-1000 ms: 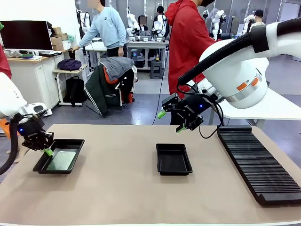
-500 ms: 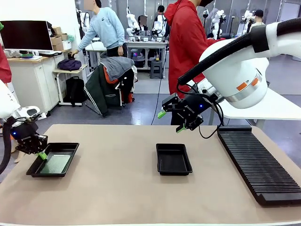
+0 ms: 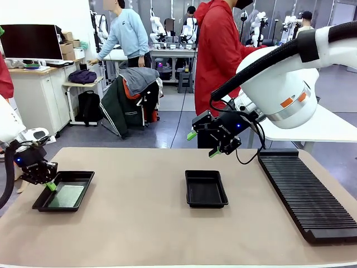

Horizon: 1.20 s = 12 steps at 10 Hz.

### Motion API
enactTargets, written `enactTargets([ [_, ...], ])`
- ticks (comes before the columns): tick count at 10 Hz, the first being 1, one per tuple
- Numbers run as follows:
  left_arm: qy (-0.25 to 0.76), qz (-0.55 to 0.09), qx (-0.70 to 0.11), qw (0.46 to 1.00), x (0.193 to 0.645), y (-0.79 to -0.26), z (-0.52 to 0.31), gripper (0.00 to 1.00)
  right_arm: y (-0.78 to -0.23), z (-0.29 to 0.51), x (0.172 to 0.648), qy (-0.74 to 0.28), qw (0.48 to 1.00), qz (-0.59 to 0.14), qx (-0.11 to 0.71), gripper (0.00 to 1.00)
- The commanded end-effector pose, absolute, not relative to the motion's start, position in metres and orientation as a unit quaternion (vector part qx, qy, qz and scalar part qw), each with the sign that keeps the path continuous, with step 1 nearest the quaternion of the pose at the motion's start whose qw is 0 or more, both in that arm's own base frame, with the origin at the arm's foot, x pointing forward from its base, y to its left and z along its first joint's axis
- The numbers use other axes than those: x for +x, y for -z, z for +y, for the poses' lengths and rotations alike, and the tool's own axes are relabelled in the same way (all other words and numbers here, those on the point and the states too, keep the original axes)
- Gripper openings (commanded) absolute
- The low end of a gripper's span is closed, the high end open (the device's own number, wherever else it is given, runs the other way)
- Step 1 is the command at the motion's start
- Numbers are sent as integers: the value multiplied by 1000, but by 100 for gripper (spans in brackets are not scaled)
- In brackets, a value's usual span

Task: Inspect and transfer BCBs to ESD trays.
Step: Pick up the ESD tray and place it on the left side of the table.

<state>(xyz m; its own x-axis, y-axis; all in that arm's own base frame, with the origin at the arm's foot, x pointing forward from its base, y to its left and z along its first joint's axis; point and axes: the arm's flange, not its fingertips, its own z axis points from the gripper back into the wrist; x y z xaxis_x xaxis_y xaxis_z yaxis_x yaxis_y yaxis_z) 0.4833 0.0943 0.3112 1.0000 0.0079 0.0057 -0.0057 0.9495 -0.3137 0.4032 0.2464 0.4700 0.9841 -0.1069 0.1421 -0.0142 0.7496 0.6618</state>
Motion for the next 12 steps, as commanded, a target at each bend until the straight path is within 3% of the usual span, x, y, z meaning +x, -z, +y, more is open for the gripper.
enactTargets([
  [1, -4, -1, -161, 987, 482, -311, 95, 3, -471, 247, 403, 27, 933, -83, 349, 100],
  [5, -3, -3, -159, 987, 483, -311, 94, 3, -471, 247, 403, 27, 933, -83, 349, 100],
  [6, -6, -2, -143, 990, 481, -314, 92, 20, -471, 247, 403, 27, 933, -83, 349, 100],
  [7, -8, 6, -129, 992, 480, -317, 91, 21, -471, 247, 403, 27, 933, -83, 349, 100],
  [8, -8, 9, -120, 993, 478, -320, 90, 38, -471, 247, 403, 27, 933, -83, 349, 100],
  [9, -17, 13, -105, 994, 475, -327, 91, 40, -471, 247, 403, 27, 933, -83, 349, 100],
  [10, -15, 15, -96, 995, 471, -335, 91, 56, -471, 247, 403, 27, 933, -83, 349, 100],
  [11, -24, 18, -78, 997, 467, -345, 91, 58, -471, 247, 403, 27, 933, -83, 349, 100],
  [12, -25, 18, -62, 998, 462, -359, 89, 75, -471, 247, 403, 27, 933, -83, 349, 100],
])
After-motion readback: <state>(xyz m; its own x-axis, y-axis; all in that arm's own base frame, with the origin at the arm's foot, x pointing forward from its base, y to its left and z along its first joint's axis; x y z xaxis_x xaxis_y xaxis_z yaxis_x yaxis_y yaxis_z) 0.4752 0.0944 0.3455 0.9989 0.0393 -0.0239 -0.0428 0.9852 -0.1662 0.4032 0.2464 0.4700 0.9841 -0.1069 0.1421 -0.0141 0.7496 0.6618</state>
